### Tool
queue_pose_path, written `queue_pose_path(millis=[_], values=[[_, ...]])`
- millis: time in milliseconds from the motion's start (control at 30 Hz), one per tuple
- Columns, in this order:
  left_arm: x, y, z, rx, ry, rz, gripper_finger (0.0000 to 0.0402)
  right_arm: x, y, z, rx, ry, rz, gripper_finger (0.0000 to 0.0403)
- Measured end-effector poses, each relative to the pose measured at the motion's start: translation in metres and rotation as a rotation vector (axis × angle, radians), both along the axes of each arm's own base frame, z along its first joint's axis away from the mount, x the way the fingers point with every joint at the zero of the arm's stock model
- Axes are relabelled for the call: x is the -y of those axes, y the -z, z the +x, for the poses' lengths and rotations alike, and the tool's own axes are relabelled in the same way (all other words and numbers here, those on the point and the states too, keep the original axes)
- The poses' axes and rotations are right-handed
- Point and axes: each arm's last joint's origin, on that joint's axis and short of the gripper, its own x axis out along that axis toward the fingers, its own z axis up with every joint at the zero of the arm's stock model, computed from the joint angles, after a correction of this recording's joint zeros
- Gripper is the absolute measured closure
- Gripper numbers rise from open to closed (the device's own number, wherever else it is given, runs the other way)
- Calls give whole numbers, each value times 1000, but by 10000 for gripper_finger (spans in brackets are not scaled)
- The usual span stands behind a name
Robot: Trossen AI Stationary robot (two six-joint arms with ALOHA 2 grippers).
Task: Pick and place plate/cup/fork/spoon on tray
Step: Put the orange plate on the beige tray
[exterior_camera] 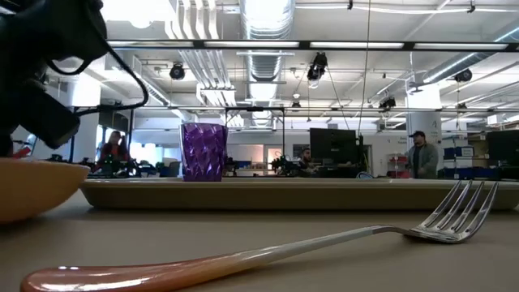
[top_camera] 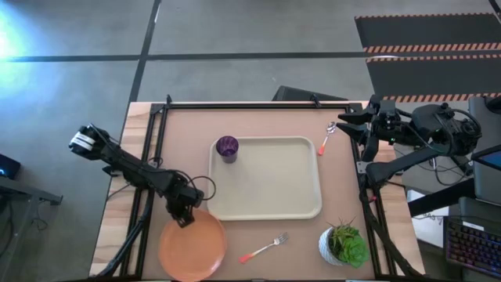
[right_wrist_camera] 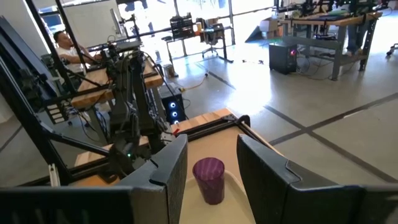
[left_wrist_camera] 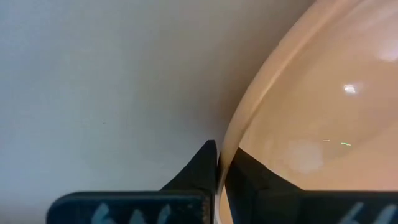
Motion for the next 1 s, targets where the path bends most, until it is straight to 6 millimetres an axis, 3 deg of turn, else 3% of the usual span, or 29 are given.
queue_pose_path(millis=[133, 300, 600, 1000], values=[[5, -13, 15, 143, -41, -11, 401, 0, 0, 0, 0, 0, 0, 273], [5, -46, 34, 393, -184, 31, 401, 0, 0, 0, 0, -1, -1, 273], [-14, -103, 55, 677, -452, 200, 401, 0, 0, 0, 0, -1, -2, 273], [-61, -133, 136, 576, -216, 421, 401, 0, 0, 0, -3, -5, -10, 273]])
